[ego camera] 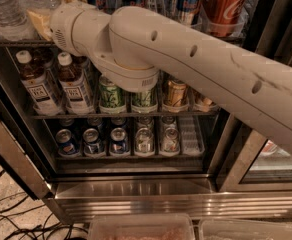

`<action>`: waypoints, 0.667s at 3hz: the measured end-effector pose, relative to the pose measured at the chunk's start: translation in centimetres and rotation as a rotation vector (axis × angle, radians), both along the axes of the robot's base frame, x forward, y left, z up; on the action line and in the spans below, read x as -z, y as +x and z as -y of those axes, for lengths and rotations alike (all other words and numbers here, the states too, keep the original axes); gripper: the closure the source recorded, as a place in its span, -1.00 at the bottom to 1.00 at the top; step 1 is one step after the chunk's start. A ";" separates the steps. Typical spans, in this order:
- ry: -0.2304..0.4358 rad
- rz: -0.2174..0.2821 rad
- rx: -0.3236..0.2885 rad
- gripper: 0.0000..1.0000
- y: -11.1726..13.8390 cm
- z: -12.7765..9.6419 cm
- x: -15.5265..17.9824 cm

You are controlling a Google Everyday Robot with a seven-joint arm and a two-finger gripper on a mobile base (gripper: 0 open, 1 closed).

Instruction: Pick water bottle from top shelf of fridge

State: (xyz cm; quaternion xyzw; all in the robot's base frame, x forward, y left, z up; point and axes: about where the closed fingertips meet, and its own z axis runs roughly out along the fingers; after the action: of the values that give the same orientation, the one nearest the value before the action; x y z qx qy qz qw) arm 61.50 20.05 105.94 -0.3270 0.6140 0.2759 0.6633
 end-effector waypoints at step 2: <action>0.013 0.047 -0.005 1.00 -0.8 0.0 -1.6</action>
Offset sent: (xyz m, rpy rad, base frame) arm -0.0288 -0.0045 0.0340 0.0477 -0.1273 0.0077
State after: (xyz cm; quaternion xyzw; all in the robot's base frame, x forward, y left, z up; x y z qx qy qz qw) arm 60.67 20.05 107.56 -0.3306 0.5953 0.2739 0.6791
